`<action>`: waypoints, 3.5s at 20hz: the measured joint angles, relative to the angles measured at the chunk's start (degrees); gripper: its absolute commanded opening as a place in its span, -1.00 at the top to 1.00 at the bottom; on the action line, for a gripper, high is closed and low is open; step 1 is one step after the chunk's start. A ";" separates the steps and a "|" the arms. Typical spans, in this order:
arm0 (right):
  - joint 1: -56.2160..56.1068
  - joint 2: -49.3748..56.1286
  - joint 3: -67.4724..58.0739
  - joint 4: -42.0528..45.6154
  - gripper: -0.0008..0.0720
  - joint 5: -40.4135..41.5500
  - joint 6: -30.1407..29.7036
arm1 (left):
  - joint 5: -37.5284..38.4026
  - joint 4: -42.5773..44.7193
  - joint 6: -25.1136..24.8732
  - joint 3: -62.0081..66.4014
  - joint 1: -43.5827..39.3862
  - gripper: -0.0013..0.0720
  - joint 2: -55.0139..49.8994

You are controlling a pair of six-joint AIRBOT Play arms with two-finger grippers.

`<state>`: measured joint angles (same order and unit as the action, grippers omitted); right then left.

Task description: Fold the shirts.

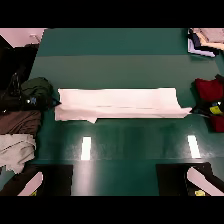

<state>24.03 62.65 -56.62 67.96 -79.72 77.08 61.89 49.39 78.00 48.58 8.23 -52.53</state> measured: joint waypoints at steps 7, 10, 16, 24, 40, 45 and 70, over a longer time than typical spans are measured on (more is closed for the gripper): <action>-6.45 11.39 -9.90 -0.37 0.94 4.83 2.60 | -8.90 -0.42 -0.11 6.14 -0.02 0.90 -12.24; -8.83 14.80 -12.72 -0.48 0.69 8.22 3.26 | -12.28 -0.46 -0.31 7.10 -0.02 0.01 -15.61; -11.41 21.97 -19.65 -4.70 -0.43 14.47 3.78 | -17.42 -1.05 0.39 8.17 0.04 -0.97 -18.43; -2.12 25.88 -18.43 -8.04 -0.42 4.74 -1.03 | -4.02 -1.38 1.01 11.17 0.04 0.91 -18.84; 0.55 38.36 -17.59 -19.54 0.28 -0.48 -11.28 | 5.86 -1.95 -1.42 11.13 0.00 0.90 -18.86; -2.84 39.91 -18.08 -19.30 0.94 -0.26 -13.42 | 6.29 -1.92 -1.36 11.13 -0.42 0.91 -18.86; -33.16 25.29 -54.12 -27.41 0.95 -2.54 0.24 | -2.73 -1.44 4.79 48.92 -33.53 0.91 -58.58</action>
<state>-9.13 87.94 -110.74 40.56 -82.26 77.32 59.16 47.94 82.78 97.49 -25.30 -111.11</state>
